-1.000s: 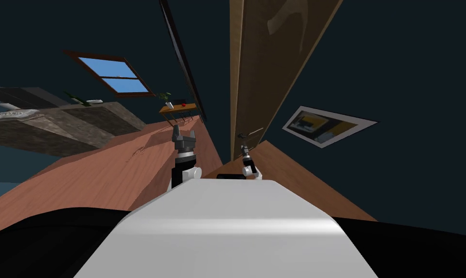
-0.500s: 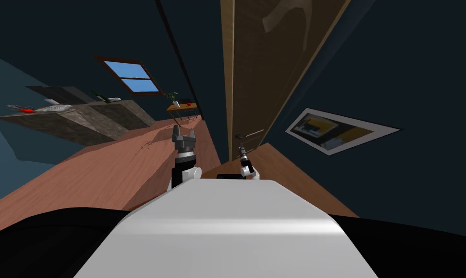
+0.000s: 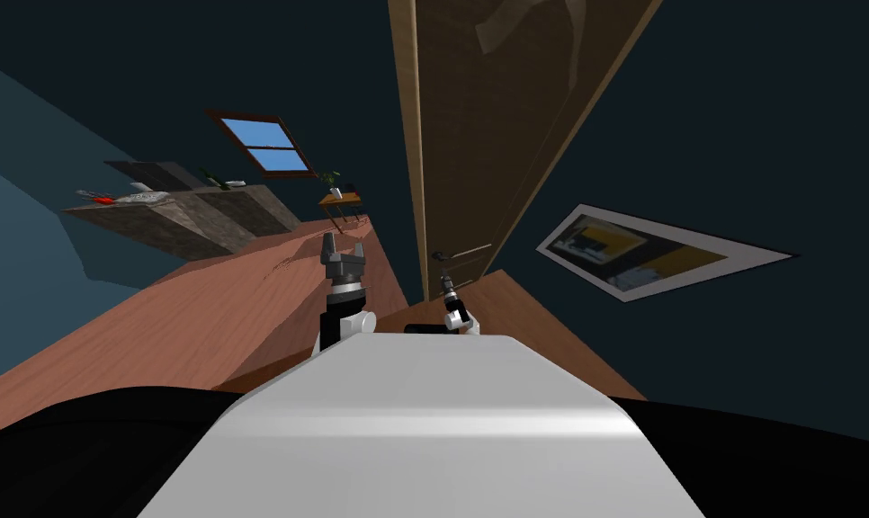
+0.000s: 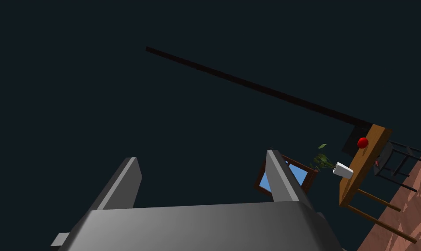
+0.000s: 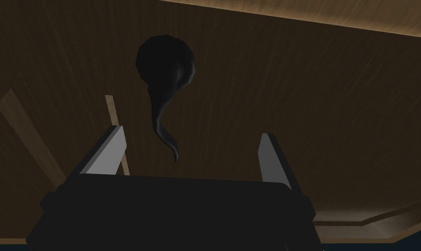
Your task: Push the door open
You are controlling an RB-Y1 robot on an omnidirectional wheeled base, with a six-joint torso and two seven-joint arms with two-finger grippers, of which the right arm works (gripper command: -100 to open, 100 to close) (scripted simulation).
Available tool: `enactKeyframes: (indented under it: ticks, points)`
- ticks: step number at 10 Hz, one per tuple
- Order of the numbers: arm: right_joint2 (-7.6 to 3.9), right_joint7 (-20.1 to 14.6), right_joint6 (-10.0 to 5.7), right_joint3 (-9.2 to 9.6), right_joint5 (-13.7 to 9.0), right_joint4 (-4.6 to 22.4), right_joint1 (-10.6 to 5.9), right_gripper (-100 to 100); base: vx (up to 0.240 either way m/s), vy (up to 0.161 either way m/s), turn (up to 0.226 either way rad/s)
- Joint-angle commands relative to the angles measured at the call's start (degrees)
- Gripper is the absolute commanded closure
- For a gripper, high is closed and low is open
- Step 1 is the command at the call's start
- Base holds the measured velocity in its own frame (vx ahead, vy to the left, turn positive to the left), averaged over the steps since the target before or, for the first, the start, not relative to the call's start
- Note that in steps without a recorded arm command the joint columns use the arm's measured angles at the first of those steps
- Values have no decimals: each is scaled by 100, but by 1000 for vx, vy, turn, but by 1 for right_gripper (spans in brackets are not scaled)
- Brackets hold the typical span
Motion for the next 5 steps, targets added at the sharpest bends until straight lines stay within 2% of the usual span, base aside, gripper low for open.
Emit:
enactKeyframes:
  ticks: [1,5]
  points:
    - [59,72,-7,72,-34,181,-85,-100,37,-135,105]
    - [163,185,-17,207,-97,487,-223,-100,33,-166,78]
